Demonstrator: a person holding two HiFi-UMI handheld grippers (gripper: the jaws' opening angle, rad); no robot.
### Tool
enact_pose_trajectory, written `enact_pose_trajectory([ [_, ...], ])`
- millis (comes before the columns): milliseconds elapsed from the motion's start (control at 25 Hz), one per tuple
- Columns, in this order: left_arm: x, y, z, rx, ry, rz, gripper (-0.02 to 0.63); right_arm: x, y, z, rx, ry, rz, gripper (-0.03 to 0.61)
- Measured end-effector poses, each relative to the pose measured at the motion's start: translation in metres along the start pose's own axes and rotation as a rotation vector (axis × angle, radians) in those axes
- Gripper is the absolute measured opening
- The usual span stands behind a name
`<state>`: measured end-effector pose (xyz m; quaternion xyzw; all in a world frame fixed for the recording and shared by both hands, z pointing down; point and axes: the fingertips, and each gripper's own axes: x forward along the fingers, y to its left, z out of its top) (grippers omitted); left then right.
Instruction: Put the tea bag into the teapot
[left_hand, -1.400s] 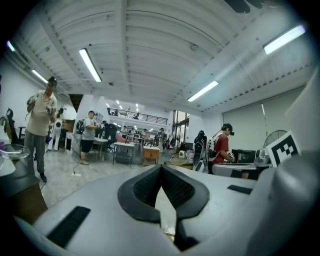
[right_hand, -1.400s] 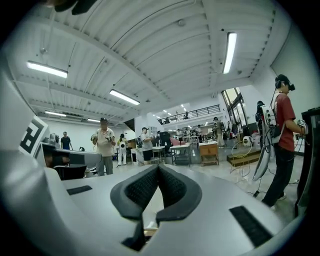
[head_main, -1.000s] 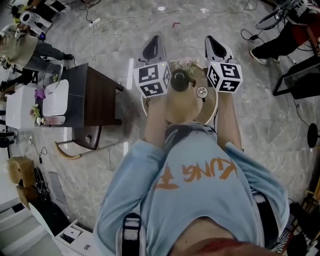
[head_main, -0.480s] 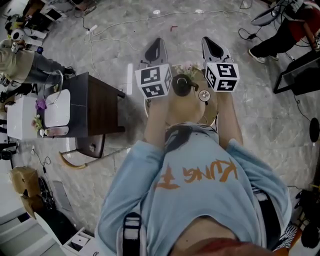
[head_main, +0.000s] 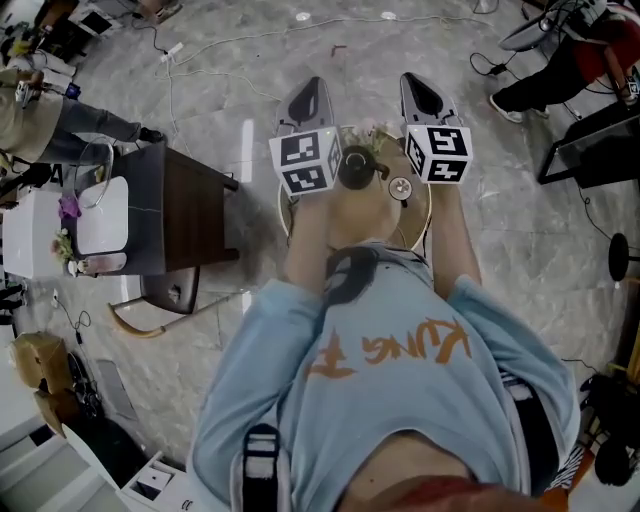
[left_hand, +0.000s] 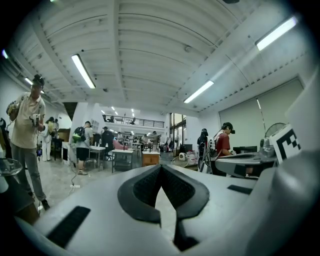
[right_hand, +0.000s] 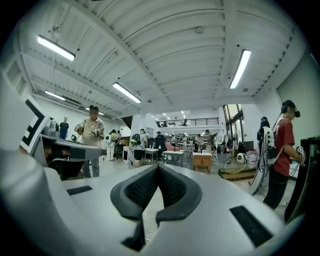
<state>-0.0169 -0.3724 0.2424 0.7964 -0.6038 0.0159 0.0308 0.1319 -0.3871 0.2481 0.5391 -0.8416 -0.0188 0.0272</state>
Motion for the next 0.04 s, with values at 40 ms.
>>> enact_pose_trajectory([
  [40, 0.0016, -0.0011, -0.0008, 0.003, 0.003, -0.003, 0.025, 0.0002, -0.0028, -0.0001, 0.011, -0.001, -0.004, 0.011],
])
